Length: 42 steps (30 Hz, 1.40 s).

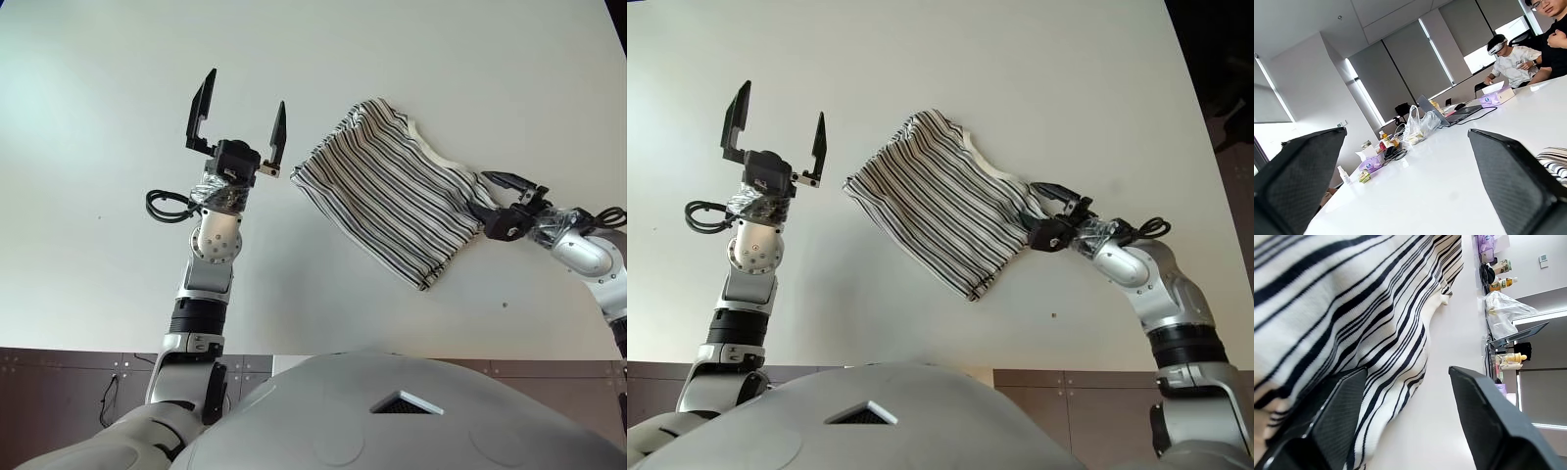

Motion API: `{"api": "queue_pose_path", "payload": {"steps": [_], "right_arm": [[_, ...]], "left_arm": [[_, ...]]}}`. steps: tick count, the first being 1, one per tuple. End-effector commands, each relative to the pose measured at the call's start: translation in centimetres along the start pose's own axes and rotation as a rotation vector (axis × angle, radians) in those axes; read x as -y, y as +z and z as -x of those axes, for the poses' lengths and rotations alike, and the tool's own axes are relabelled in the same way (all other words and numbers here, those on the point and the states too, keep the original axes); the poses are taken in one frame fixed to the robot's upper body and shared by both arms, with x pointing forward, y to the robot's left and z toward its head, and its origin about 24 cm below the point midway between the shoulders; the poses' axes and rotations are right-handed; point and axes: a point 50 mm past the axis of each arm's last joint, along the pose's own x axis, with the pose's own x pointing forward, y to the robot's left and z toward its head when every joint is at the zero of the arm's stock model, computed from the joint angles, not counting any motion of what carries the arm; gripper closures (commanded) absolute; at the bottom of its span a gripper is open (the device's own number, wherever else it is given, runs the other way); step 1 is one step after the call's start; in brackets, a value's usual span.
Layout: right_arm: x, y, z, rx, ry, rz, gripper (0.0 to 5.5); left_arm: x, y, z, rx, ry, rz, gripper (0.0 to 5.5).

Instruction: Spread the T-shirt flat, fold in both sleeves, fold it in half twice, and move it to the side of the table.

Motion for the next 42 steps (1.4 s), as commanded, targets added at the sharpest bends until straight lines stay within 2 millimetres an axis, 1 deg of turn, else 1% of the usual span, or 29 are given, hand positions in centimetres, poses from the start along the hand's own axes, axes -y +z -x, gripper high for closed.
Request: {"api": "queue_pose_path", "payload": {"steps": [1,4,6,8,9,11,12,13,14,17,19,20,22,24,26,27,28,29,30,32,35,37,40,42], "right_arm": [[-3.8,-0.1,2.3,-0.055,0.217,0.021,2.43],[-6.5,1.2,5.7,-0.028,0.355,-0.013,2.43],[-7.5,2.4,7.4,-0.003,0.395,-0.048,2.43],[-8.0,5.0,8.4,0.094,0.394,-0.113,2.43],[-7.8,6.4,8.4,0.154,0.372,-0.138,2.43],[-6.4,8.3,8.0,0.246,0.293,-0.176,2.43],[-5.5,8.7,7.7,0.271,0.245,-0.189,2.43],[-4.5,8.5,7.5,0.269,0.181,-0.199,2.43],[-3.1,7.9,7.6,0.251,0.102,-0.212,2.43],[0.3,6.7,8.7,0.229,-0.101,-0.248,2.43],[2.6,6.9,9.1,0.273,-0.218,-0.265,2.43],[3.3,7.2,9.0,0.309,-0.233,-0.267,2.43],[3.5,8.4,6.9,0.405,-0.164,-0.256,2.43],[3.3,9.1,3.3,0.457,-0.082,-0.219,2.43],[3.5,9.6,-2.0,0.457,-0.058,-0.205,2.43],[3.8,9.8,-5.6,0.422,-0.053,-0.212,2.43],[4.0,10.2,-8.2,0.396,-0.035,-0.204,2.43],[4.0,10.5,-10.3,0.362,-0.017,-0.188,2.43],[3.8,10.7,-11.8,0.338,0.01,-0.177,2.43],[2.9,10.7,-13.5,0.293,0.074,-0.145,2.43],[0.8,9.7,-15.0,0.206,0.18,-0.097,2.43],[0.2,9.5,-16.1,0.16,0.215,-0.069,2.43],[0.4,10.2,-17.6,0.118,0.209,-0.076,2.43],[1.5,10.2,-18.3,0.067,0.146,-0.107,2.43]], "left_arm": [[-2.2,-0.1,-0.3,-0.011,0.066,-0.012,0.91],[-3.0,-0.2,-0.1,-0.012,0.074,-0.036,0.91],[-3.3,-0.4,0.0,-0.018,0.074,-0.044,0.91],[-3.3,-0.5,-0.1,-0.021,0.074,-0.046,0.91],[-3.3,-0.5,-0.2,-0.021,0.075,-0.046,0.91],[-3.2,-0.5,-0.3,-0.02,0.077,-0.046,0.91],[-3.2,-0.5,-0.4,-0.019,0.076,-0.046,0.91],[-3.1,-0.6,-0.4,-0.019,0.073,-0.051,0.91],[-3.3,-0.8,-0.3,-0.028,0.074,-0.056,0.91],[-3.5,-1.2,0.0,-0.044,0.065,-0.07,0.91],[-2.9,-1.2,0.0,-0.033,0.013,-0.089,0.91],[-2.6,-1.1,0.0,-0.022,-0.011,-0.093,0.91],[-2.4,-1.1,-0.1,-0.015,-0.021,-0.094,0.91],[-2.5,-1.1,-0.4,-0.013,-0.006,-0.091,0.91],[-2.7,-1.0,-0.8,-0.002,0.023,-0.081,0.91],[-3.0,-0.8,-1.1,0.007,0.06,-0.071,0.91],[-3.3,-0.7,-1.4,0.011,0.094,-0.059,0.91],[-3.6,-0.6,-1.5,0.016,0.13,-0.037,0.91],[-3.9,-0.5,-1.6,0.02,0.156,-0.009,0.91],[-3.8,-0.2,-1.8,0.031,0.165,0.023,0.91],[-2.9,0.1,-2.0,0.043,0.126,0.04,0.91],[-2.2,0.2,-2.3,0.053,0.097,0.052,0.91],[-1.5,0.5,-2.6,0.067,0.068,0.063,0.91],[-1.3,0.5,-2.8,0.067,0.063,0.068,0.91]]}}
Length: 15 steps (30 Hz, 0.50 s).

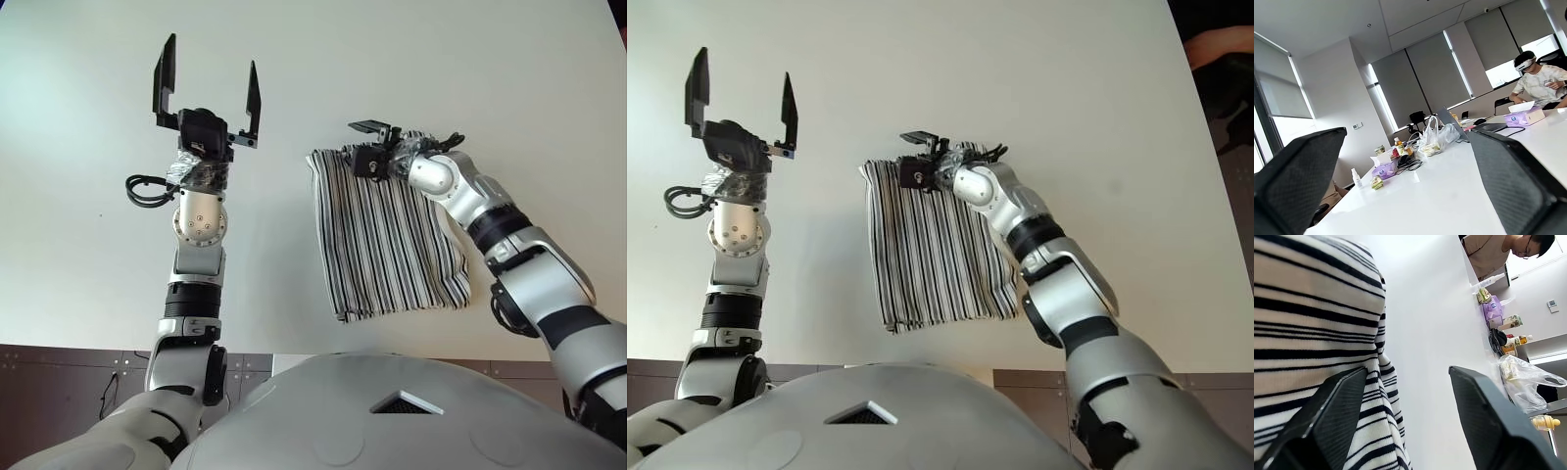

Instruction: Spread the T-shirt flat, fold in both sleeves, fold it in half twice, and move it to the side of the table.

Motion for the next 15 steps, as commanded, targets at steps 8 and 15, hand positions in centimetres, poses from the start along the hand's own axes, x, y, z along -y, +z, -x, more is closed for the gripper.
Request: {"api": "queue_pose_path", "payload": {"steps": [8,15], "right_arm": [[0.7,0.0,-1.0,-0.019,-0.17,0.033,2.43],[4.2,-0.1,11.9,0.244,-0.701,0.249,2.43]], "left_arm": [[0.1,-0.3,-0.2,0.015,-0.077,-0.045,0.91],[-2.5,-0.1,2.4,0.038,-0.303,-0.293,0.91]]}}
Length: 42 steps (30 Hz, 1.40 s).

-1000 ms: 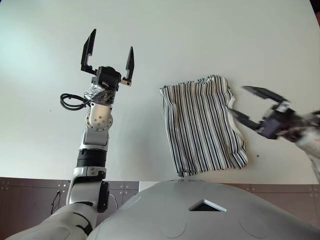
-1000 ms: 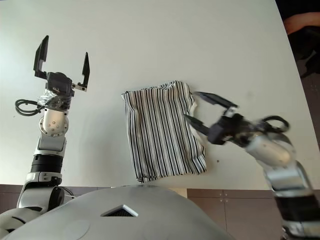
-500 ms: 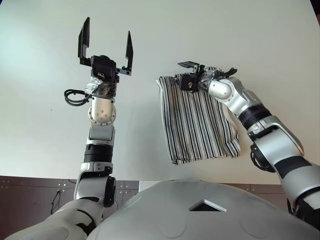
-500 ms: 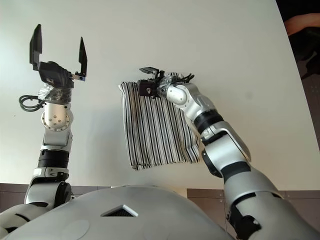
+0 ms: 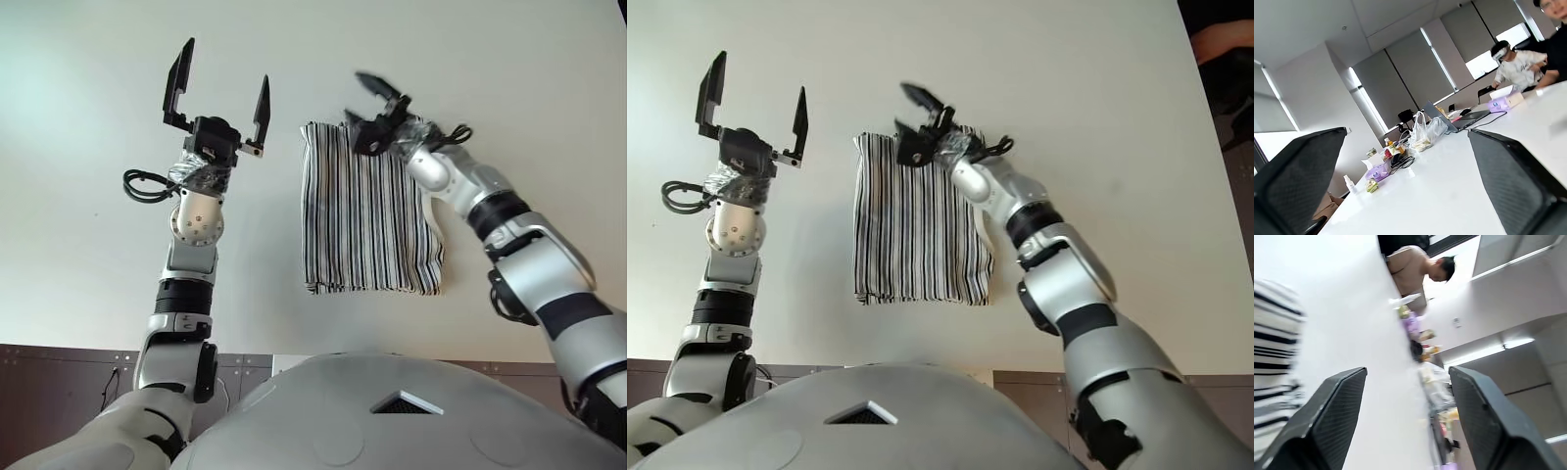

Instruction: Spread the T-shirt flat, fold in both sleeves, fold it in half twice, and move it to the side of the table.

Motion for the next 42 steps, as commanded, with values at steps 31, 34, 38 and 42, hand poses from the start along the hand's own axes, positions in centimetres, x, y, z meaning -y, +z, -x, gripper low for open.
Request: {"api": "queue_pose_path", "payload": {"steps": [31,34,38,42], "right_arm": [[-1.1,5.4,24.2,-0.015,0.927,-0.047,1.95],[-1.3,5.6,24.0,0.002,0.939,-0.053,1.95],[-2.1,5.6,23.4,0.041,0.964,-0.049,1.95],[-2.6,5.3,23.1,0.054,0.976,-0.058,1.95]], "left_arm": [[3.6,2.2,13.0,0.014,-1.453,-0.251,1.86],[4.2,2.0,12.7,0.038,-1.454,-0.248,1.86],[5.1,1.9,12.3,0.082,-1.478,-0.238,1.86],[5.5,1.6,12.3,0.09,-1.492,-0.23,1.86]]}}
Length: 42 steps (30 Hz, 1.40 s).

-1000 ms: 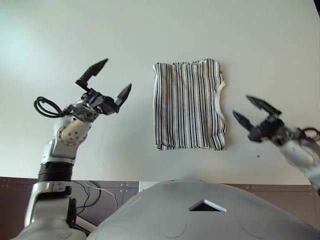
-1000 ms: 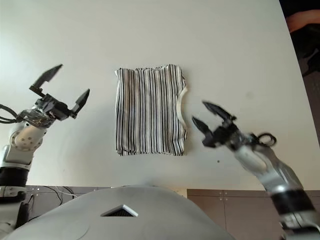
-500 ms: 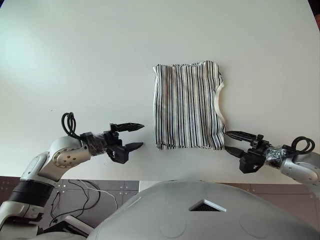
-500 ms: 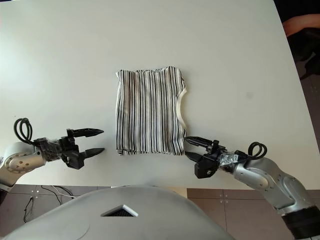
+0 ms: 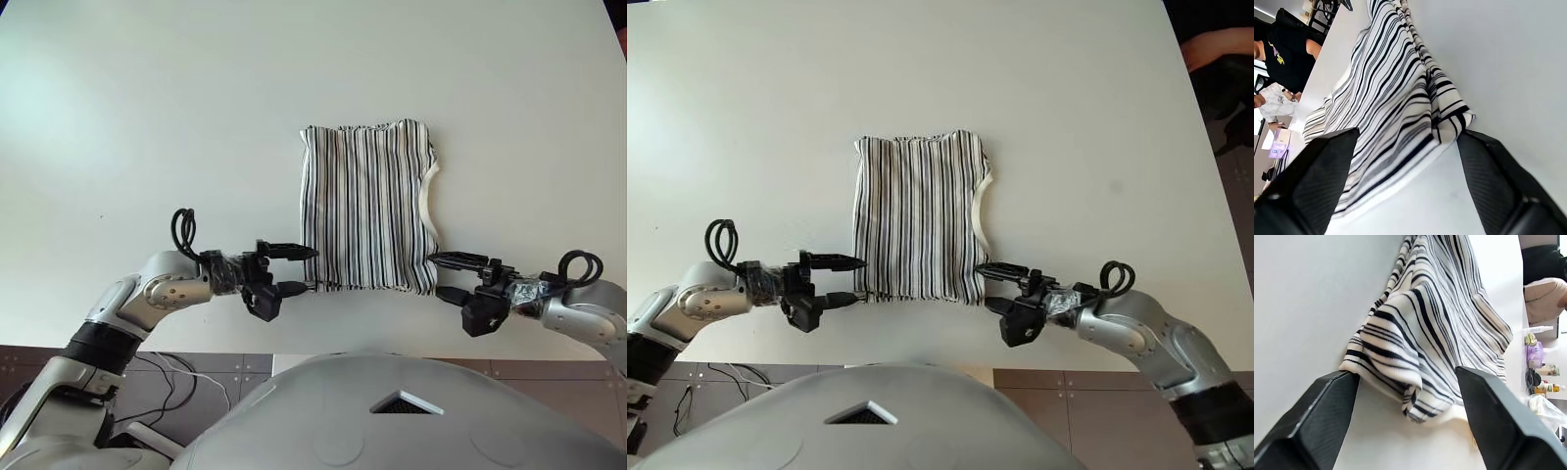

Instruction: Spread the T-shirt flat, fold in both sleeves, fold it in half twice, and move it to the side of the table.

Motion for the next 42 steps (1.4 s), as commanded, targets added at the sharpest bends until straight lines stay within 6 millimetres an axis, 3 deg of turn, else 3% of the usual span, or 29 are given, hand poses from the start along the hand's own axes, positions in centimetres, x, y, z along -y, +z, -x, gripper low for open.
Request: {"api": "queue_pose_path", "payload": {"steps": [1,5,15,21,25,27,32,34,38,42], "right_arm": [[-1.6,-0.5,-0.7,-0.01,0.107,-0.025,1.9],[-1.6,-0.5,-1.2,0.018,0.122,-0.022,1.9],[-1.8,-0.5,-1.0,0.056,0.132,-0.02,4.03],[-1.8,-0.8,-0.9,0.058,0.116,-0.027,5.27],[-1.5,-1.1,-0.7,0.066,0.075,-0.061,5.4],[-1.0,-0.7,-0.5,0.103,0.034,-0.113,5.4],[-1.7,1.1,1.0,0.214,0.033,-0.403,5.4],[-1.0,1.6,1.5,0.272,-0.011,-0.533,5.4],[1.9,0.8,1.7,0.327,-0.149,-0.677,5.4],[4.7,-0.1,1.2,0.378,-0.268,-0.77,5.4]], "left_arm": [[2.3,-0.7,-0.5,-0.037,-0.142,0.039,2.0],[2.4,-0.7,-0.6,-0.021,-0.148,0.042,2.65],[2.6,-1.1,-0.2,-0.031,-0.157,0.049,4.54],[2.5,-1.3,0.0,-0.04,-0.15,0.05,5.3],[2.6,-1.1,0.3,-0.029,-0.155,0.071,5.36],[2.4,-0.1,0.6,0.024,-0.115,0.126,5.36],[2.0,3.3,2.1,0.188,0.011,0.383,5.38],[1.0,3.8,2.6,0.22,0.115,0.478,5.38],[-2.4,2.1,2.3,0.19,0.332,0.522,5.38],[-3.2,-0.3,1.5,0.04,0.407,0.495,5.38]]}}
